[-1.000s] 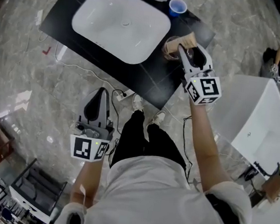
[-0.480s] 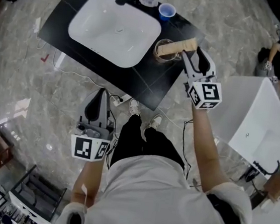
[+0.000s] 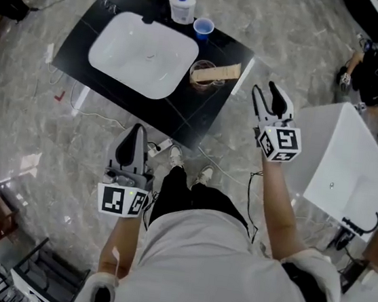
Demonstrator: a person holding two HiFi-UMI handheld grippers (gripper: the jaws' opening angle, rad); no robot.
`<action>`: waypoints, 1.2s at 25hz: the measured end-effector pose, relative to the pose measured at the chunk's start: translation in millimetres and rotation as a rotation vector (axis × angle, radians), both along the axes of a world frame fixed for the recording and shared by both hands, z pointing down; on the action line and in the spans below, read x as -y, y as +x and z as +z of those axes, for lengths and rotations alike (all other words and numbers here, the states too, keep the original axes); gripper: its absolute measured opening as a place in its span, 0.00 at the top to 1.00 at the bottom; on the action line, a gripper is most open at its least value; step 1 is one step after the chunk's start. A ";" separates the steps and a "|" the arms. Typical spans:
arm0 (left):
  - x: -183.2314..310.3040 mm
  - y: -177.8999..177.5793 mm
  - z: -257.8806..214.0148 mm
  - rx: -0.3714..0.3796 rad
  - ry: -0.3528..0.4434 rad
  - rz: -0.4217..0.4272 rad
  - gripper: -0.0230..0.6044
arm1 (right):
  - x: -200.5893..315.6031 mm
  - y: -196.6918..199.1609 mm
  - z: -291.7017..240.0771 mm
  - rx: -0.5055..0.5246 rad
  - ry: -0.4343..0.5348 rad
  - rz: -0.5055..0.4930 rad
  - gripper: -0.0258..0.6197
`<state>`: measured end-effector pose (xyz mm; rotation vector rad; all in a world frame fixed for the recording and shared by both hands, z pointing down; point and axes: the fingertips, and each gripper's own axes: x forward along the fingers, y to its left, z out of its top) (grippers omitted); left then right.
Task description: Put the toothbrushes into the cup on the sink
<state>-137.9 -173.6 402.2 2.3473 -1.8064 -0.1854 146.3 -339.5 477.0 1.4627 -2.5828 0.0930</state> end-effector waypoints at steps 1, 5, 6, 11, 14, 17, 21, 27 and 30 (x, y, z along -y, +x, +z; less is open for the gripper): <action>-1.7 1.9 -3.0 0.003 0.004 -0.002 0.96 | -4.1 7.4 -2.8 0.004 0.002 0.008 0.67; -8.5 11.2 -13.1 0.014 0.019 -0.006 0.96 | -19.5 32.1 -14.1 0.022 0.007 0.028 0.76; -9.9 14.1 -15.6 0.015 0.023 -0.005 0.96 | -22.5 37.3 -17.5 0.025 0.010 0.031 0.76; -17.5 30.8 -33.7 0.033 0.061 -0.001 0.96 | -37.4 53.8 -41.1 0.051 0.045 0.035 0.82; -24.0 38.6 -42.9 0.038 0.080 -0.008 0.96 | -54.0 52.5 -62.0 0.080 0.078 0.002 0.83; -32.4 44.4 -50.0 0.044 0.096 -0.018 0.96 | -71.1 48.5 -85.9 0.110 0.113 -0.037 0.84; -45.7 53.2 -56.1 0.045 0.114 -0.031 0.96 | -91.6 51.3 -117.4 0.142 0.161 -0.067 0.85; -66.1 55.9 -61.1 0.046 0.138 -0.068 0.96 | -119.4 61.3 -147.4 0.159 0.213 -0.084 0.86; -78.1 55.7 -63.5 0.054 0.145 -0.085 0.96 | -135.6 65.3 -159.9 0.177 0.233 -0.101 0.86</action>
